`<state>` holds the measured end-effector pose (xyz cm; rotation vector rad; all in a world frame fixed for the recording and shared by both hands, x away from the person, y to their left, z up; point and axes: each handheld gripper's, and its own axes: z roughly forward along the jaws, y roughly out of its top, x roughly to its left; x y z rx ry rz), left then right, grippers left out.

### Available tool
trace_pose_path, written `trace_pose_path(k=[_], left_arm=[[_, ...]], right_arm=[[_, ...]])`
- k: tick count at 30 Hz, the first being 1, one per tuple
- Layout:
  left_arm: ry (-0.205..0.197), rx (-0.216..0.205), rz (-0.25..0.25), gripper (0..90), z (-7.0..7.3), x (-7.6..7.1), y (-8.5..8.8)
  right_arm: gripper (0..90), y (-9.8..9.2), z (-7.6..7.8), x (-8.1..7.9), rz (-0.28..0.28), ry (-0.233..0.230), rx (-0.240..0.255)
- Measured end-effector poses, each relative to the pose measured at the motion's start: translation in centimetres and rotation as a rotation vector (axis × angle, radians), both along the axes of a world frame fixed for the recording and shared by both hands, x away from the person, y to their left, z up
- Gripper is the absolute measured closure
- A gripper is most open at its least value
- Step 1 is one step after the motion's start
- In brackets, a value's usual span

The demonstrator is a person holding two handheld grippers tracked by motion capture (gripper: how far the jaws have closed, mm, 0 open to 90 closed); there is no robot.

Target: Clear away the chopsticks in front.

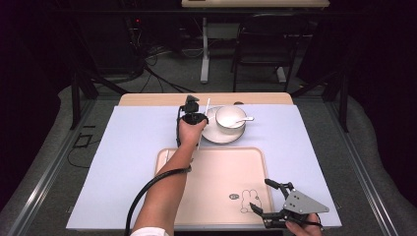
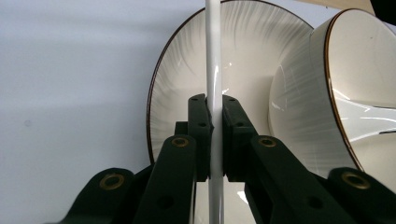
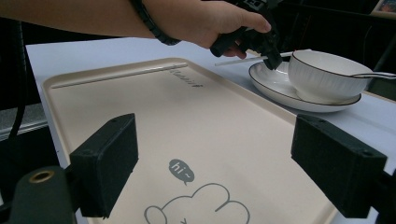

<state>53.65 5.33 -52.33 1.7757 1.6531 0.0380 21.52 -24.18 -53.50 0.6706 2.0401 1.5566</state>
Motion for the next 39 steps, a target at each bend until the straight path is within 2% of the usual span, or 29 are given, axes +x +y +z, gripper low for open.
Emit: trace_pose_path(k=[9, 19, 26, 34, 39], left_arm=[[-0.018, 0.000, 0.018, 84.5, 0.9, -0.3, 0.9], [-0.034, -0.002, 0.059, 84.5, 2.4, -0.9, 2.9], [-0.049, -0.006, 0.095, 84.5, 4.2, -1.3, 4.8], [-0.073, -0.009, 0.115, 84.5, 6.2, -1.8, 6.2], [-0.086, 0.008, 0.113, 84.5, 6.8, -2.4, 6.6]], right_arm=[[14.5, -0.1, 0.0, 0.0, -0.004, 0.000, 0.002], [14.5, 0.0, 0.0, 0.0, -0.003, 0.004, 0.000], [14.5, 0.0, 0.0, 0.0, -0.003, 0.003, -0.001], [14.5, 0.0, -0.1, 0.0, -0.005, 0.003, -0.003], [14.5, 0.0, 0.0, 0.0, -0.003, 0.001, -0.006]])
